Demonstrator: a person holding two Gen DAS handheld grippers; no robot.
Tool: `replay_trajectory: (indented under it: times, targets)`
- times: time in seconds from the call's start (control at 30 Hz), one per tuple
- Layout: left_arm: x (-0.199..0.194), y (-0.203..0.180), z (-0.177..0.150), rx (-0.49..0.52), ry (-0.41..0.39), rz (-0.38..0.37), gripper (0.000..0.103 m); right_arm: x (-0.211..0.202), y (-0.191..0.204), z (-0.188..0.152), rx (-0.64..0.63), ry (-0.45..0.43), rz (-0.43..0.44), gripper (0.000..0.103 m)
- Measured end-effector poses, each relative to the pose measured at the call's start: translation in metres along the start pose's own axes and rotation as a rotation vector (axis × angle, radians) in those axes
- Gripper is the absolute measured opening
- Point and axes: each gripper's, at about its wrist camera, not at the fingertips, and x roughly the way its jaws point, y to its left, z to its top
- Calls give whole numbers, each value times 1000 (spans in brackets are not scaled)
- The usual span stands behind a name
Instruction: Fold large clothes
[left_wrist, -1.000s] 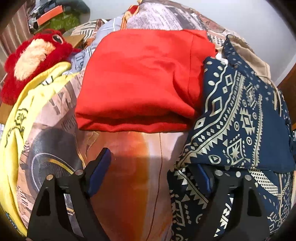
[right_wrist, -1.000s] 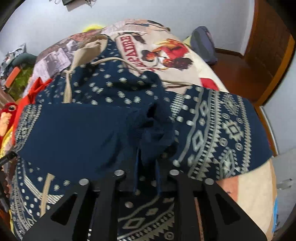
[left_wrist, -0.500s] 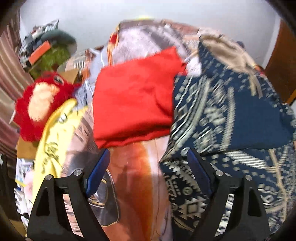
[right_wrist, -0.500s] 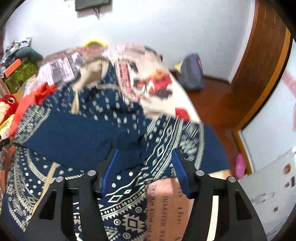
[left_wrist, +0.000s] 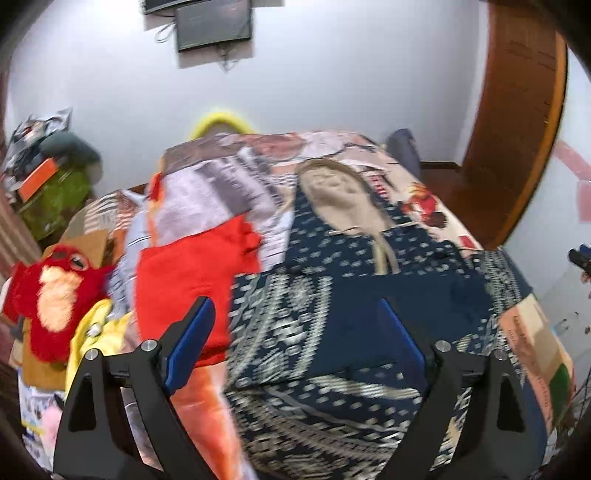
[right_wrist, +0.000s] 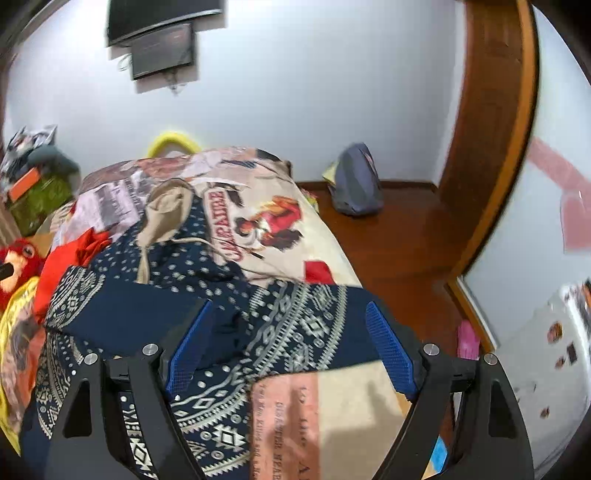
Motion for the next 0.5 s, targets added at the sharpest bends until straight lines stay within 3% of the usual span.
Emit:
replay_trajectory:
  times: [0.27, 0.5]
  targets:
    - [51, -55, -1, 81, 77, -61, 90, 55, -63, -30, 216, 186, 69, 81]
    - [101, -81, -16, 114, 172, -103, 90, 128, -118, -67, 553, 342, 123, 81]
